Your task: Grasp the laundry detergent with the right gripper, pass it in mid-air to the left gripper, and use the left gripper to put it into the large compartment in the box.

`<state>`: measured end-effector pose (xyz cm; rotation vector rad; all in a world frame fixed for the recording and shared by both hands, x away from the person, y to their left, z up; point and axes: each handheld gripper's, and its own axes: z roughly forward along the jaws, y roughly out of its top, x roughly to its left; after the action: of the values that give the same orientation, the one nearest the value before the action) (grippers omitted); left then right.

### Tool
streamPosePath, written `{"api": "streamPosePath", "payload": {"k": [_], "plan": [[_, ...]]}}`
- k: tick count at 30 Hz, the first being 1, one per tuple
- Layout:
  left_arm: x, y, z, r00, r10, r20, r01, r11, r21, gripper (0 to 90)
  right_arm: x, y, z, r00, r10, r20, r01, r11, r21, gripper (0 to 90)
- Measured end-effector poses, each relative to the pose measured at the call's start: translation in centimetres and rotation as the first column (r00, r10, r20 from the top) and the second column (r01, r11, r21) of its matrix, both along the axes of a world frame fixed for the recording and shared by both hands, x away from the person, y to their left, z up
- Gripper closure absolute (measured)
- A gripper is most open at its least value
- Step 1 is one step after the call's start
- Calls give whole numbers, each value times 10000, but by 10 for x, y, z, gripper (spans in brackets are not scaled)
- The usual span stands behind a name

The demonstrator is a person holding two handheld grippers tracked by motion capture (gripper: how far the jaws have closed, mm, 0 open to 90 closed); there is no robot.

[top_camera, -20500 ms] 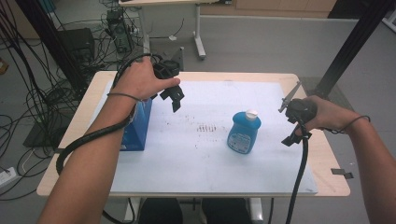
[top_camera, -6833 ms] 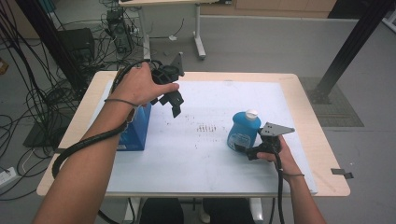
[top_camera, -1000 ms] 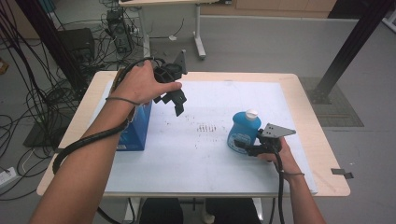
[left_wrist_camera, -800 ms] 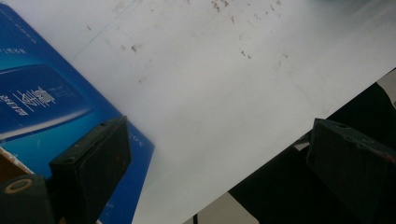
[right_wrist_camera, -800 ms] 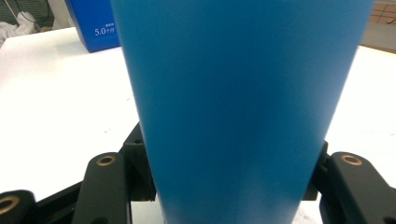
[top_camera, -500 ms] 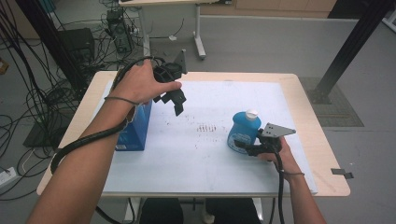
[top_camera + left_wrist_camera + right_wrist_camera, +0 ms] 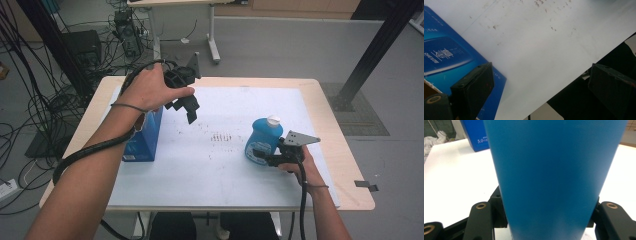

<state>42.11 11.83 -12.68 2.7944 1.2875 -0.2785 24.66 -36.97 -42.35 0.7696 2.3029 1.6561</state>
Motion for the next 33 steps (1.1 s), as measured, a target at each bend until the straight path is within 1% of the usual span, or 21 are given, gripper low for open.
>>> {"api": "streamPosePath", "payload": {"k": [2, 4, 5, 6, 12, 13, 14, 15, 16, 17, 19, 20, 21, 22, 23, 24, 25, 30, 31, 32, 33], "plan": [[-1, 0, 1, 10000, -46, 22, 46, 10000, -26, 69, 0, -1, 6, 10000, 93, -34, -92, 9999, 92, 413], [-2, 0, 2, 9999, -141, 40, 141, 9999, -65, 70, 0, -1, 6, 9999, 105, 11, -105, 9999, 104, 413], [-5, 0, 2, 9998, -173, 95, 174, 9998, -125, 69, 1, -1, 11, 9997, 233, -56, -232, 9997, 125, 413], [-4, 0, 3, 9994, -350, 84, 351, 9993, -102, 70, 3, -2, 13, 9994, 345, -52, -344, 9993, 166, 412], [-10, 0, 7, 9978, -623, 207, 630, 9975, -310, 70, 6, 0, 21, 9972, 746, -47, -743, 9962, 443, 412], [-12, -1, 10, 9966, -769, 292, 779, 9963, -362, 70, 7, 1, 22, 9959, 904, -66, -899, 9944, 552, 412], [-12, -1, 10, 9966, -769, 292, 779, 9963, -362, 70, 7, 1, 22, 9959, 904, -66, -899, 9944, 552, 412], [-15, -3, 13, 9935, -1067, 406, 1085, 9931, -450, 71, 9, 5, 25, 9942, 1074, -41, -1070, 9925, 592, 412], [-15, -3, 13, 9935, -1067, 406, 1085, 9931, -450, 72, 9, 5, 25, 9942, 1074, -41, -1070, 9925, 592, 412], [-18, -5, 16, 9898, -1351, 450, 1375, 9890, -548, 72, 11, 8, 28, 9917, 1282, 17, -1281, 9900, 594, 413], [-23, -8, 21, 9843, -1660, 592, 1694, 9839, -569, 72, 14, 12, 30, 9876, 1565, 106, -1569, 9861, 548, 413], [-23, -8, 21, 9843, -1660, 592, 1694, 9839, -569, 72, 15, 14, 31, 9856, 1685, 102, -1688, 9839, 583, 412], [-26, -11, 25, 9787, -1943, 656, 1987, 9777, -688, 72, 16, 16, 32, 9844, 1759, 96, -1762, 9826, 579, 413], [-26, -11, 25, 9787, -1943, 656, 1987, 9777, -688, 73, 18, 19, 33, 9822, 1878, 102, -1880, 9805, 572, 413], [-30, -14, 28, 9724, -2213, 735, 2265, 9714, -714, 74, 18, 20, 34, 9810, 1936, 105, -1939, 9794, 566, 413], [-31, -16, 30, 9693, -2336, 763, 2391, 9683, -718, 76, 19, 23, 34, 9787, 2051, 131, -2055, 9771, 545, 412], [-33, -17, 32, 9649, -2499, 806, 2561, 9635, -777, 77, 20, 25, 34, 9766, 2150, 109, -2153, 9750, 558, 413], [-42, -24, 40, 9502, -2964, 967, 3045, 9488, -844, 78, 24, 36, 37, 9636, 2672, 73, -2671, 9615, 647, 413], [-45, -27, 42, 9449, -3109, 1025, 3195, 9440, -824, 79, 25, 38, 37, 9606, 2778, 56, -2776, 9584, 665, 413], [-45, -27, 42, 9449, -3109, 1025, 3195, 9440, -824, 79, 25, 38, 37, 9606, 2778, 56, -2776, 9584, 665, 413], [-47, -29, 45, 9394, -3257, 1070, 3349, 9386, -825, 80, 25, 41, 38, 9567, 2909, 77, -2908, 9543, 685, 413]]}}
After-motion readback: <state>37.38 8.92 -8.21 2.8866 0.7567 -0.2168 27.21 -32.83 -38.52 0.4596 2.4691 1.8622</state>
